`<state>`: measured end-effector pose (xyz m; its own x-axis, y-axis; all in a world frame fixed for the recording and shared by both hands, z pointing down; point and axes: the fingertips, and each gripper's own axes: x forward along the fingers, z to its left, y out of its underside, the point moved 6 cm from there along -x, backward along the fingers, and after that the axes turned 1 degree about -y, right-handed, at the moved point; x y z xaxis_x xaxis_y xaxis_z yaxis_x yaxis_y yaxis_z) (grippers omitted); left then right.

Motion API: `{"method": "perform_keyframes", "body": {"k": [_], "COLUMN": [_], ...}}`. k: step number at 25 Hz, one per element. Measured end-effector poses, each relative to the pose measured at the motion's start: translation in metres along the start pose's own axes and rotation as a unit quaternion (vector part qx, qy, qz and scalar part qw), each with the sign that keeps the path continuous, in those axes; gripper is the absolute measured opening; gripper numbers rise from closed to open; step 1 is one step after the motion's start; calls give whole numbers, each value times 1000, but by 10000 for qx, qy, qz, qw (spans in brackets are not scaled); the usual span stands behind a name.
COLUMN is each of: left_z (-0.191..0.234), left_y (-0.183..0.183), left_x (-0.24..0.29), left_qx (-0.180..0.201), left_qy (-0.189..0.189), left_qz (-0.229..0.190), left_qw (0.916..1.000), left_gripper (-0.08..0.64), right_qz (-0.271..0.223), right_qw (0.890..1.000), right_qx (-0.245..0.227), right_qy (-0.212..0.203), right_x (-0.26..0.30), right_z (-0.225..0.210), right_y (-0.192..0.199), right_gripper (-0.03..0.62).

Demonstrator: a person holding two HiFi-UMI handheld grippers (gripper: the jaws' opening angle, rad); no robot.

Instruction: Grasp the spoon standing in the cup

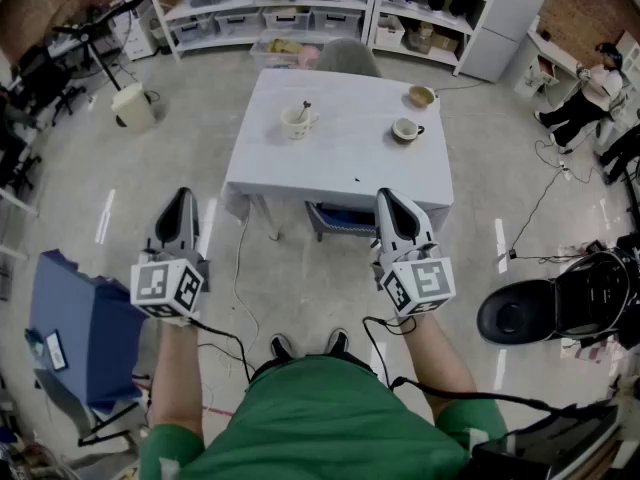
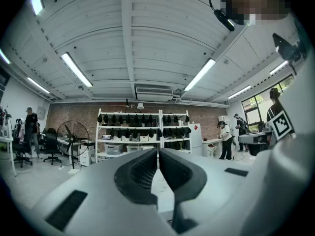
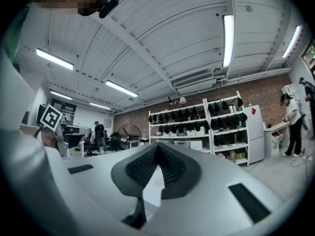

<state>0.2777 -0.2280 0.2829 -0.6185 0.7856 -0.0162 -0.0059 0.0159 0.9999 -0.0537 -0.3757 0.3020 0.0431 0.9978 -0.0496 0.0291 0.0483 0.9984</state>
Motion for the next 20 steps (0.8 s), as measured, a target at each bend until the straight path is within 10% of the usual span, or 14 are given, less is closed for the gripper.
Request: {"method": "perform_keyframes", "body": {"k": [20], "left_z": [-33], "left_y": [9], "left_x": [-43], "left_qx": [-235], "left_qy": [-710], "left_qz": [94], "left_qw": [9972], "left_gripper": [28], "right_qz": [-58], "right_qw": [9972], "right_qx": [531], "right_qy": [-523], "right_x": [-12], "right_z": [-37], "right_y": [15], "right_gripper": [23]}}
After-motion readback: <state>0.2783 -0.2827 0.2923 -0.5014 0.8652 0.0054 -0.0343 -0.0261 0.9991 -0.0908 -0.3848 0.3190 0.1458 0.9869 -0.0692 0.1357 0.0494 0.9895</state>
